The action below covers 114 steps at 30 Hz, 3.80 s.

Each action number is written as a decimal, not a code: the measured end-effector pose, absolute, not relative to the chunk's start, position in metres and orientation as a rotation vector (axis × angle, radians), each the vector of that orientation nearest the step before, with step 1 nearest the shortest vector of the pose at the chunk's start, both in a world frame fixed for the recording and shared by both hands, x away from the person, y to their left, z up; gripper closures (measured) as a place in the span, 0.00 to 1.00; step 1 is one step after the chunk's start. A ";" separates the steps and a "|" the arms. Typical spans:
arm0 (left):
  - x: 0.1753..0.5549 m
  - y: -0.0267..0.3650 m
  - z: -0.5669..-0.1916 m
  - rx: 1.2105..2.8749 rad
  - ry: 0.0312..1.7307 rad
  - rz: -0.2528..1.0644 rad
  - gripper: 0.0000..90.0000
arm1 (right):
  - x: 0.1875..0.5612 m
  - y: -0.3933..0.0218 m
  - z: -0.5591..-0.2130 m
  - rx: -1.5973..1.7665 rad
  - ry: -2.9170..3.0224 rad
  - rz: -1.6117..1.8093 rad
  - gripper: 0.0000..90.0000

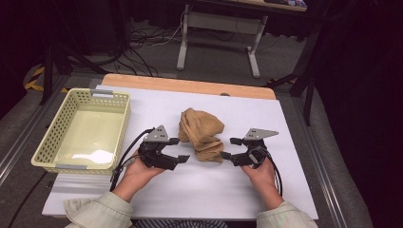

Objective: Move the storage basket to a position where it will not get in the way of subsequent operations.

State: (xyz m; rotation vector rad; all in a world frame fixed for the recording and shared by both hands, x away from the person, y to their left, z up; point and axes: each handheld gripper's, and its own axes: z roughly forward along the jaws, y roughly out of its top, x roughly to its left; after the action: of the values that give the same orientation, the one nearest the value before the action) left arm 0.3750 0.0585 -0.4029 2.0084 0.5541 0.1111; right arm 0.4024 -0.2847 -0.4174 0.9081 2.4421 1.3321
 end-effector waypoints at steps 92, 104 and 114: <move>0.379 0.064 -0.414 2.017 0.624 0.117 0.32 | 0.316 -0.249 -0.368 0.781 2.543 1.250 0.50; 0.380 0.063 -0.417 2.035 0.626 0.107 0.35 | 0.362 -0.218 -0.368 0.787 2.529 1.220 0.47; 0.381 0.064 -0.419 2.040 0.643 0.098 0.40 | 0.391 -0.191 -0.376 0.823 2.547 1.124 0.47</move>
State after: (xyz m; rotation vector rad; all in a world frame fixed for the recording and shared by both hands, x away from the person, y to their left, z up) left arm 0.3812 0.0637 -0.4192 2.0402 0.6434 0.0977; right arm 0.3912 -0.1914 -0.3760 0.8230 2.5474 1.1240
